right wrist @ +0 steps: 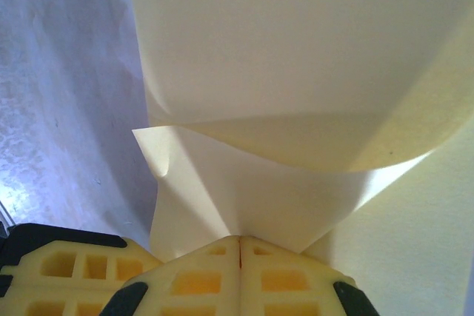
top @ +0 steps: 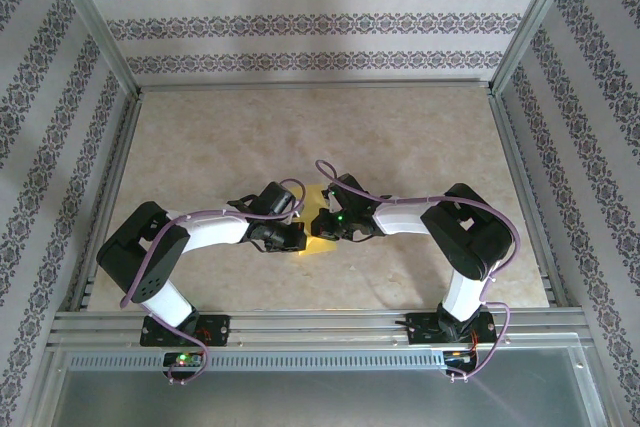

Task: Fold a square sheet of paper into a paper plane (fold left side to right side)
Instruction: Fold the triangle a second time at the center of the table.

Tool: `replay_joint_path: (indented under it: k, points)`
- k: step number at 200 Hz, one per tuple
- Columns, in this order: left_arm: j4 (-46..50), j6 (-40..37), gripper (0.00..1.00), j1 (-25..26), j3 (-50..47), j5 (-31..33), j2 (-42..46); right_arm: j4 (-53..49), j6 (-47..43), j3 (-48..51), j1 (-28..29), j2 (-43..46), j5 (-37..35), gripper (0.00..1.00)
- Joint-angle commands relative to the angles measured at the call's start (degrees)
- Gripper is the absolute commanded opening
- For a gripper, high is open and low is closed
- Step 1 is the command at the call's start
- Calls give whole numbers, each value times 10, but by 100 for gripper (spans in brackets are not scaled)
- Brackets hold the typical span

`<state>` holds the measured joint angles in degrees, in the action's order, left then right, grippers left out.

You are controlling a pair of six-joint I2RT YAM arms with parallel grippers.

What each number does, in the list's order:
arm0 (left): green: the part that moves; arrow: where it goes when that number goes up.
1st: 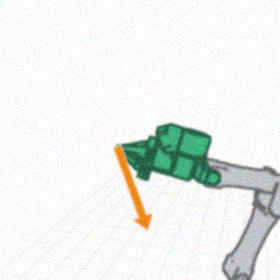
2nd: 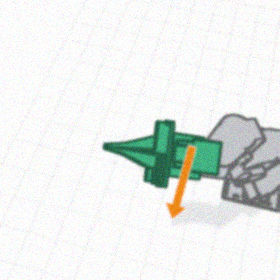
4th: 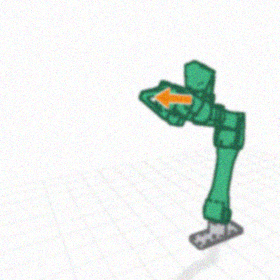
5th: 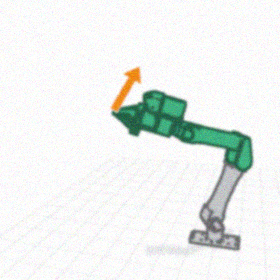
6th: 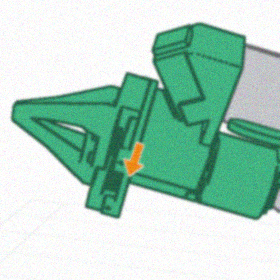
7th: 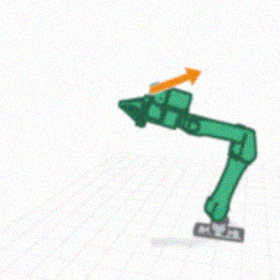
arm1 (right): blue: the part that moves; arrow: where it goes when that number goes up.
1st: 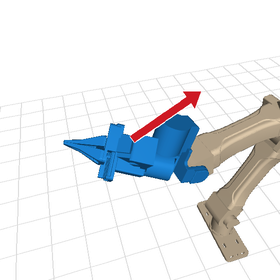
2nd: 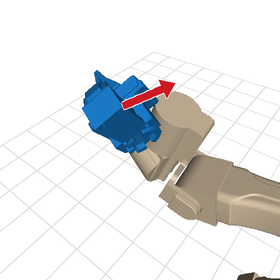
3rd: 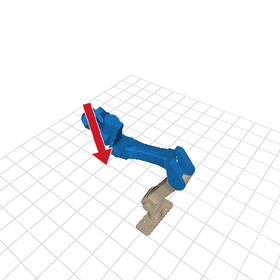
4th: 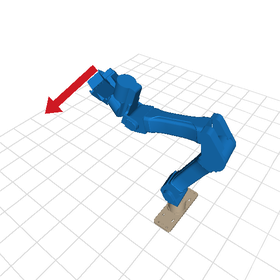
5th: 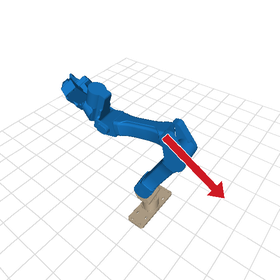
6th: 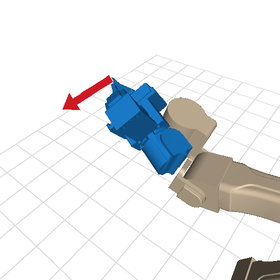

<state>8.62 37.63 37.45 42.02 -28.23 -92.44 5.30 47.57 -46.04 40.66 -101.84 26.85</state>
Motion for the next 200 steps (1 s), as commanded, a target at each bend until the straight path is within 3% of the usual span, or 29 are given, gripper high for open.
replay_joint_path:
  k: [1,90,138,200]
  points:
    - [31,-15,0,5,-12,12,-10,-46,-19,-14,6,0,-13,0]
    - [30,-15,0,5,-11,8,-18,-47,-18,-11,-1,56,-11,0]
    - [31,-16,0,5,-10,9,-18,0,0,3,21,29,-13,0]
    - [38,-16,0,5,-8,11,-16,-11,-25,-4,14,-8,-34,0]
